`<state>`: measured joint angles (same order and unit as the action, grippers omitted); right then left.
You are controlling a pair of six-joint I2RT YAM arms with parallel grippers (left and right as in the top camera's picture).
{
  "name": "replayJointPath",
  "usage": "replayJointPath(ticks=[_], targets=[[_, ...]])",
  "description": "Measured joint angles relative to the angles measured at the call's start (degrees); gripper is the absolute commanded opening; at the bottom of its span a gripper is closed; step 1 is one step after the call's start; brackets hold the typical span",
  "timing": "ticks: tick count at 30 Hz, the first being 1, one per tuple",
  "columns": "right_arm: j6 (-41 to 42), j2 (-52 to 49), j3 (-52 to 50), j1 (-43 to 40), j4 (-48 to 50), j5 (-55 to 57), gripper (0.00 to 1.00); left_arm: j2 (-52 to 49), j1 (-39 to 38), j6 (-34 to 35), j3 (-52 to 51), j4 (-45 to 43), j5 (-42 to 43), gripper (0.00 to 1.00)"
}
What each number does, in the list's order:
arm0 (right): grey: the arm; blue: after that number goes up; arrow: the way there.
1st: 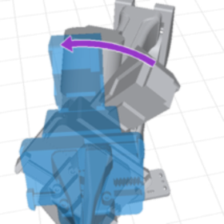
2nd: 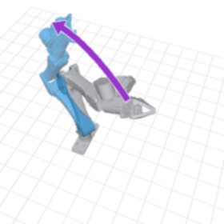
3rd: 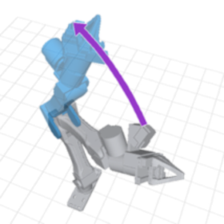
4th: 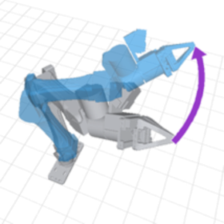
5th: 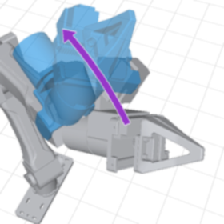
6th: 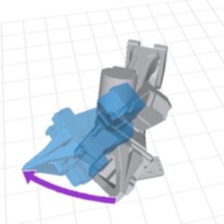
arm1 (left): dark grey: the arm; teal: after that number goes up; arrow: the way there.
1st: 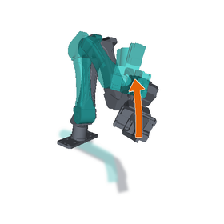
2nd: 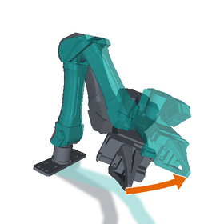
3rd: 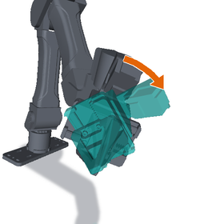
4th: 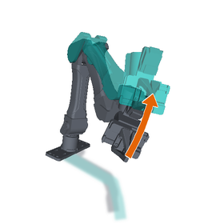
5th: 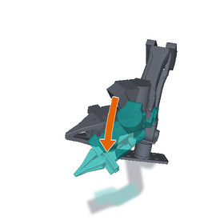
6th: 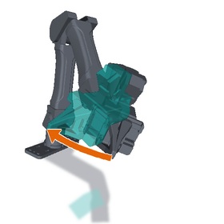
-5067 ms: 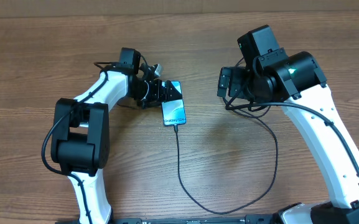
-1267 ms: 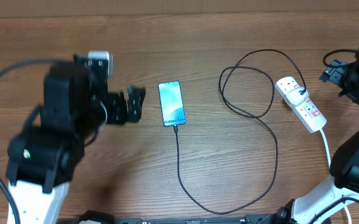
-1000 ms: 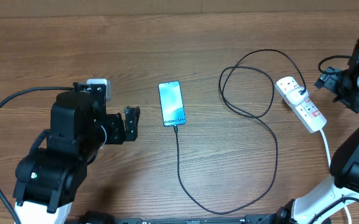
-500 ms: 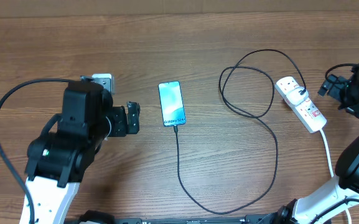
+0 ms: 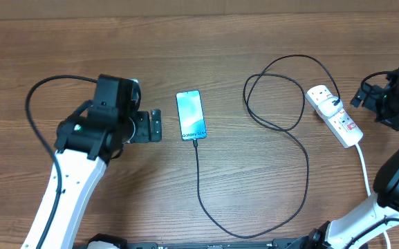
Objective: Plug charger to phone and switch on socket
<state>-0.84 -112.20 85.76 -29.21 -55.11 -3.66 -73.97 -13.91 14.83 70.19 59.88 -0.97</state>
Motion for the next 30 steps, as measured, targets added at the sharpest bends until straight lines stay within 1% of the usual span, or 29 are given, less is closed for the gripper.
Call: replayJointPath(ticks=[6,12,15,30], targets=[[-0.2,-2.5,0.0,0.0,0.2,0.0,1.00,1.3,0.0,-2.8,-0.3,-2.8,3.6,1.00],[-0.2,-3.2,0.0,0.0,0.7,0.0,1.00,9.0,0.0,-6.3,-0.4,-6.4,4.8,1.00],[-0.3,-3.3,0.0,0.0,1.2,0.0,1.00,10.8,0.0,-6.9,-0.4,-6.6,4.3,1.00],[-0.1,-3.6,0.0,0.0,1.5,0.0,1.00,5.1,0.0,-7.6,-0.4,-6.4,3.8,1.00]])
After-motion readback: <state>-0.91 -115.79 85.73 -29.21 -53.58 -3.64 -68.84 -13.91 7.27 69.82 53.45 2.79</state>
